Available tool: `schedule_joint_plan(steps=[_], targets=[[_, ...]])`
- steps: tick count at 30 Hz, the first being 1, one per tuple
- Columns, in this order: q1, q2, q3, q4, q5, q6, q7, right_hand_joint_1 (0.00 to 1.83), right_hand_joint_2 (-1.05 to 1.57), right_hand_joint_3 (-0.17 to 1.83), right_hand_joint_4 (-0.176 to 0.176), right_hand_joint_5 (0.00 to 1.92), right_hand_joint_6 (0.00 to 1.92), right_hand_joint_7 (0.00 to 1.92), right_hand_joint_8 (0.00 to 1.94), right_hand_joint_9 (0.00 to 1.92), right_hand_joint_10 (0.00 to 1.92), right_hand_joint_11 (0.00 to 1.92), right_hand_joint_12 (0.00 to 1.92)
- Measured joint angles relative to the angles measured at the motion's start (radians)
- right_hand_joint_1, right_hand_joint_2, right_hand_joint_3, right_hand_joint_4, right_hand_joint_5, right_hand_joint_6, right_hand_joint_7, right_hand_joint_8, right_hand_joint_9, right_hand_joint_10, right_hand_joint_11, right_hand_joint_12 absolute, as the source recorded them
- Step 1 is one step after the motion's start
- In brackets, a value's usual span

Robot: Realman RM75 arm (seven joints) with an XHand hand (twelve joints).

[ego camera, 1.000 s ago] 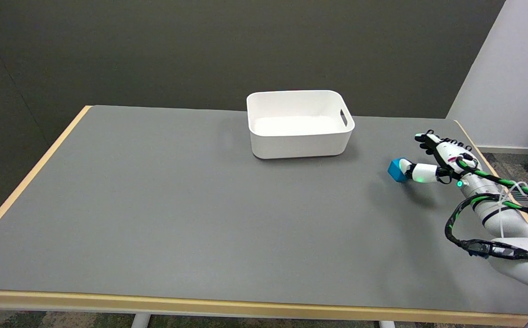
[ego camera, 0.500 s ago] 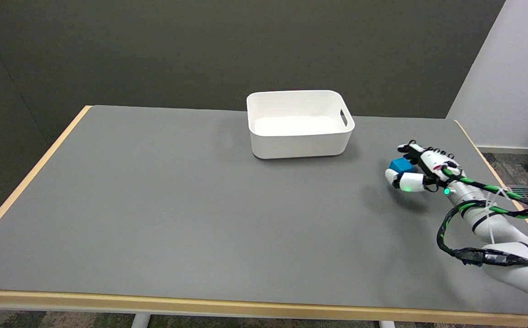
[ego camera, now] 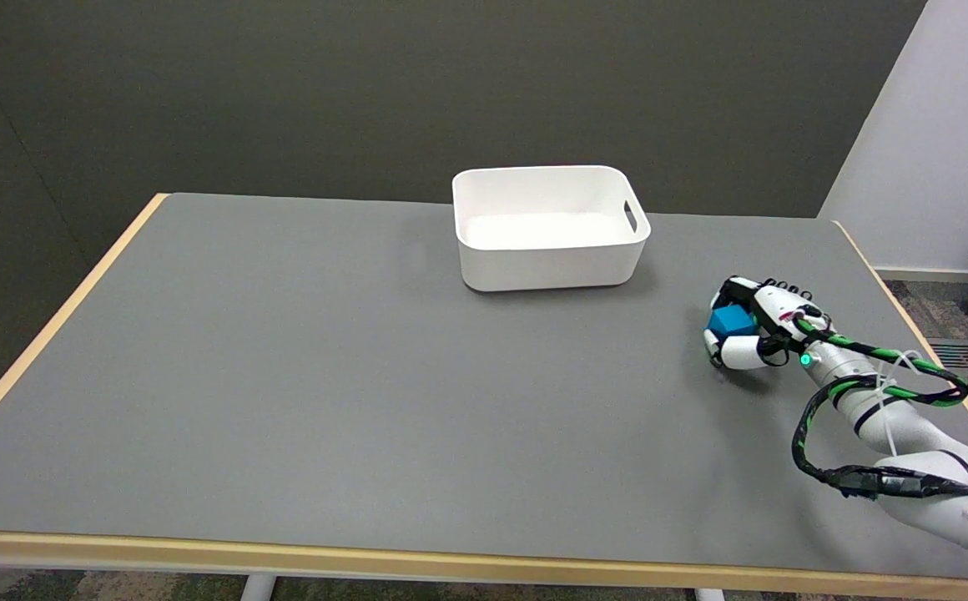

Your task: Pick up blue wooden cube.

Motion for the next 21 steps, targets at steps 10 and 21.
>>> schedule_joint_plan(steps=[10,21], targets=[[0.0,-0.001,-0.013,-0.003,-0.002,0.014,0.008,1.09,1.25,0.29,-0.133,0.48,1.69,0.58,1.77,0.77,1.89,0.39,1.92],[0.007,0.005,0.017,-0.058,-0.002,0.088,0.025,1.12,1.22,0.31,-0.176,0.52,1.69,0.57,1.72,0.8,1.91,0.4,1.92]])
